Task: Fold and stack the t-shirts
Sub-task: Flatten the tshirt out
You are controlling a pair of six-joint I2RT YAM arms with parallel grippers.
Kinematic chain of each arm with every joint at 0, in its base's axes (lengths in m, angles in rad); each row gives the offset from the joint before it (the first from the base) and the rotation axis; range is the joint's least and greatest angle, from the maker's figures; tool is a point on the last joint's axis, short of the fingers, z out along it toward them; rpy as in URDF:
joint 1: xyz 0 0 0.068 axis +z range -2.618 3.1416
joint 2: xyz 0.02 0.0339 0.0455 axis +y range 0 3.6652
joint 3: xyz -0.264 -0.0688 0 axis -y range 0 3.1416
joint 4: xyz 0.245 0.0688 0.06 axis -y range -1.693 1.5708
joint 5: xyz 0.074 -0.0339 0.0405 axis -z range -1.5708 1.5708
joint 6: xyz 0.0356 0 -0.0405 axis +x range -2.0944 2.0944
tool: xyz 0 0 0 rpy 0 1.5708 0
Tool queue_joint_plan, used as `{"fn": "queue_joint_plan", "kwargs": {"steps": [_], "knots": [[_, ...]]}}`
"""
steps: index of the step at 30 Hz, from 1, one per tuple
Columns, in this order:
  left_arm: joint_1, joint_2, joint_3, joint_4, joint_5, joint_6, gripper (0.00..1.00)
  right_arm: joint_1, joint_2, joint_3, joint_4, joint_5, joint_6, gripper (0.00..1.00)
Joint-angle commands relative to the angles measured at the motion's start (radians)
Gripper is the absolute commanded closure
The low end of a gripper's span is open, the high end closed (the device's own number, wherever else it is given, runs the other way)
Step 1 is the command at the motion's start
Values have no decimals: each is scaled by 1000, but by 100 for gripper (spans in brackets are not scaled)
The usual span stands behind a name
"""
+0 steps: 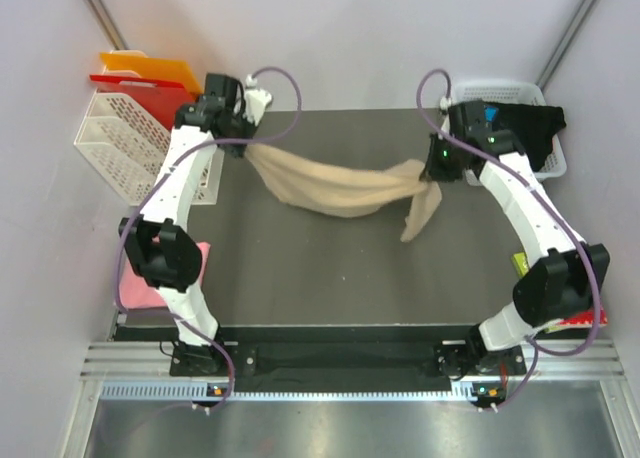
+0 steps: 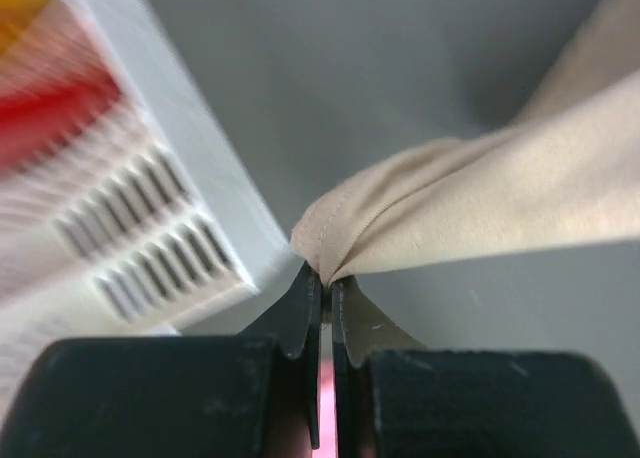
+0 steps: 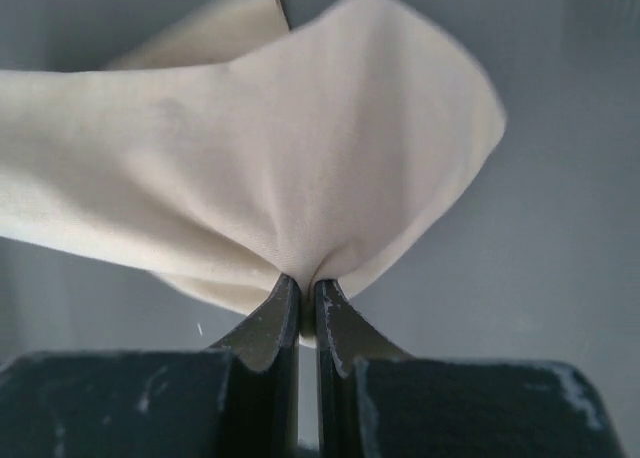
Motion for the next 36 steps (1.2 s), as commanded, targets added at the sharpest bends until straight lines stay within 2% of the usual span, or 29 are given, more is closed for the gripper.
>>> {"fn": "queue_joint_plan", "kwargs": {"steps": [1, 2, 5, 8, 10, 11, 12, 13, 16, 18, 19, 20, 21, 23, 25, 27, 30, 33, 36], "knots": [[8, 98, 289, 94, -121, 12, 100, 0, 108, 277, 56, 74, -38, 100], [8, 156, 373, 111, -168, 23, 100, -3, 172, 318, 47, 97, -38, 100], [11, 256, 493, 187, -284, 64, 100, -30, 272, 441, 33, 99, -28, 100], [25, 295, 580, 202, -285, 78, 100, -33, 305, 504, 17, 97, -28, 100], [32, 264, 559, 200, -256, 58, 100, -30, 248, 443, 22, 96, -31, 100], [44, 203, 483, 203, -213, 37, 100, -27, 216, 400, 25, 99, -34, 100], [49, 162, 428, 206, -190, 29, 100, -18, 178, 287, 31, 99, -38, 100], [61, 67, 365, 208, -152, 24, 100, -10, 91, 221, 37, 99, -38, 100], [63, -120, -22, 160, -11, 59, 100, 29, -72, -52, -2, 82, -25, 99], [61, -187, -170, 90, 25, 93, 100, 66, -135, -248, -73, 30, 3, 73], [63, -240, -303, 65, 31, 101, 100, 77, -183, -312, -90, 1, 15, 57], [63, -265, -364, 41, 31, 118, 100, 86, -201, -373, -111, -27, 26, 28], [63, -287, -417, 6, 37, 121, 100, 100, -215, -460, -118, -35, 61, 18], [63, -340, -542, -28, 62, 124, 100, 100, -246, -505, -107, -35, 78, 7], [63, -362, -602, -71, 109, 119, 100, 94, -217, -468, -69, 20, 90, 4], [63, -356, -614, -87, 129, 110, 100, 71, -154, -350, -35, 72, 92, 3], [61, -299, -601, -151, 178, 112, 100, 33, 89, -153, -3, 97, 74, 4], [61, -265, -585, -216, 229, 116, 100, 7, 229, 29, 31, 102, 61, 6], [61, -245, -579, -251, 252, 121, 93, -26, 440, 204, 27, 131, 63, 9]]}}
